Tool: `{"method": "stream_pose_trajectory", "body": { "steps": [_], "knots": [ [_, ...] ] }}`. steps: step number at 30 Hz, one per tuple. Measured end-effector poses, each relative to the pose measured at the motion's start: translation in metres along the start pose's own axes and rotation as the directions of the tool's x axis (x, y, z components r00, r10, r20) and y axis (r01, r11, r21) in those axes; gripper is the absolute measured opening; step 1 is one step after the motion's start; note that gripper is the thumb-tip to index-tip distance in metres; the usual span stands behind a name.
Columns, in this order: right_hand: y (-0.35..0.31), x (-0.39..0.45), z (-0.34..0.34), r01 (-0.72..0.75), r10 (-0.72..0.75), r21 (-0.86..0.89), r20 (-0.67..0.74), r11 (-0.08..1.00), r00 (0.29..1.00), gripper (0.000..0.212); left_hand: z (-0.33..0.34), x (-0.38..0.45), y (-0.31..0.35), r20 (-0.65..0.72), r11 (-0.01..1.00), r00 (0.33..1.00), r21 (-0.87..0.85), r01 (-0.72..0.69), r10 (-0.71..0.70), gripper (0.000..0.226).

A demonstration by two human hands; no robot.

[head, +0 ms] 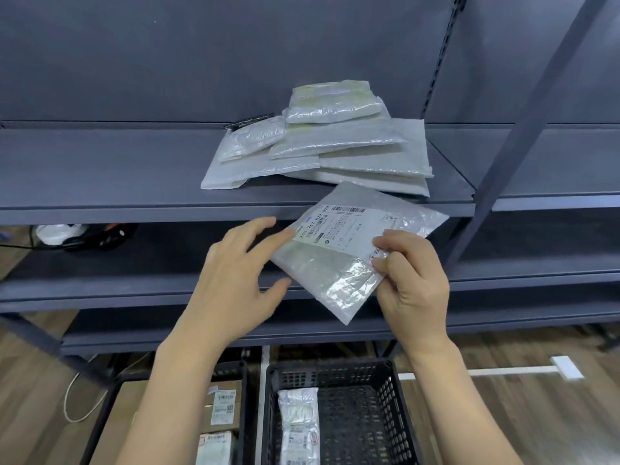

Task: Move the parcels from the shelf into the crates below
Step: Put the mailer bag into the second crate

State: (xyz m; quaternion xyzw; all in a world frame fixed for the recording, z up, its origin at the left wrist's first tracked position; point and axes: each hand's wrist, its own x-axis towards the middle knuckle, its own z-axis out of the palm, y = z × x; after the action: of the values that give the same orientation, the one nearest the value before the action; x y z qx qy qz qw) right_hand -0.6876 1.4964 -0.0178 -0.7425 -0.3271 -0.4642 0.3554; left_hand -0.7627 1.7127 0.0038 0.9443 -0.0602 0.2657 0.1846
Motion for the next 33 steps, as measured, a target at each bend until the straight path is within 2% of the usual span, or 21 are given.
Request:
{"method": "stream_pose_trajectory", "body": {
  "steps": [2, 4, 7, 9, 12, 15, 18, 22, 26, 27, 29, 30, 31, 32, 33],
  "knots": [
    [0.0, 0.0, 0.001, 0.001, -0.001, -0.013, -0.01, 1.0, 1.0, 0.013, -0.001, -0.001, 0.001, 0.077, 0.999, 0.996, -0.007, -0.038, 0.039, 0.062],
    [-0.002, 0.002, 0.003, 0.017, -0.017, -0.007, -0.025, 1.0, 1.0, 0.013, 0.001, 0.0, 0.004, 0.069, 0.999, 0.996, 0.0, -0.052, 0.051, 0.06],
    [-0.009, 0.006, 0.008, 0.05, -0.05, 0.013, -0.018, 0.999, 0.999, 0.017, 0.005, 0.007, 0.009, -0.083, 0.997, 0.994, 0.019, -0.071, 0.072, 0.041],
    [-0.01, 0.008, 0.009, 0.055, -0.055, 0.014, 0.023, 0.998, 0.998, 0.018, 0.006, 0.011, 0.012, -0.181, 0.996, 0.98, 0.026, -0.082, 0.086, 0.036],
    [0.003, 0.011, 0.005, -0.002, 0.006, -0.023, 0.182, 1.0, 0.983, 0.035, -0.001, 0.013, 0.008, -0.225, 0.996, 0.97, 0.048, -0.08, 0.089, 0.038],
    [0.018, 0.017, -0.007, -0.087, 0.115, -0.088, 0.398, 0.992, 0.91, 0.062, -0.009, 0.012, -0.002, -0.23, 0.996, 0.969, 0.019, -0.085, 0.087, 0.043],
    [0.034, 0.018, -0.018, -0.17, 0.193, -0.093, 0.498, 0.981, 0.846, 0.077, -0.014, 0.014, -0.008, -0.258, 0.992, 0.962, -0.07, -0.106, 0.084, 0.04],
    [0.04, 0.016, -0.022, -0.249, 0.2, 0.036, 0.488, 0.968, 0.85, 0.069, -0.012, 0.014, -0.009, -0.247, 0.973, 0.965, -0.188, -0.136, 0.087, 0.037],
    [0.033, 0.021, -0.018, -0.263, 0.181, 0.111, 0.475, 0.958, 0.861, 0.061, -0.013, 0.016, -0.01, -0.246, 0.972, 0.962, -0.17, -0.165, 0.12, 0.032],
    [0.031, 0.022, -0.017, -0.288, 0.196, 0.13, 0.473, 0.949, 0.859, 0.06, -0.013, 0.015, -0.009, -0.261, 0.97, 0.961, -0.196, -0.146, 0.092, 0.03],
    [0.029, 0.022, -0.016, -0.336, 0.232, 0.151, 0.469, 0.93, 0.852, 0.06, -0.015, 0.016, -0.005, -0.285, 0.972, 0.957, -0.234, -0.02, -0.05, 0.026],
    [0.028, 0.021, -0.016, -0.33, 0.231, 0.147, 0.458, 0.932, 0.858, 0.061, -0.013, 0.015, -0.007, -0.311, 0.991, 0.949, -0.133, 0.015, -0.057, 0.023],
    [0.028, 0.021, -0.015, -0.302, 0.215, 0.135, 0.443, 0.944, 0.871, 0.06, -0.014, 0.014, -0.008, -0.315, 0.993, 0.946, -0.112, 0.045, -0.078, 0.021],
    [0.028, 0.022, -0.013, -0.258, 0.187, 0.116, 0.425, 0.959, 0.886, 0.058, -0.016, 0.014, -0.008, -0.289, 0.999, 0.957, -0.043, 0.011, -0.023, 0.017],
    [0.027, 0.023, -0.012, -0.218, 0.163, 0.094, 0.406, 0.971, 0.899, 0.056, -0.018, 0.012, -0.009, -0.271, 0.999, 0.962, 0.005, -0.035, 0.035, 0.024]
  ]
}}
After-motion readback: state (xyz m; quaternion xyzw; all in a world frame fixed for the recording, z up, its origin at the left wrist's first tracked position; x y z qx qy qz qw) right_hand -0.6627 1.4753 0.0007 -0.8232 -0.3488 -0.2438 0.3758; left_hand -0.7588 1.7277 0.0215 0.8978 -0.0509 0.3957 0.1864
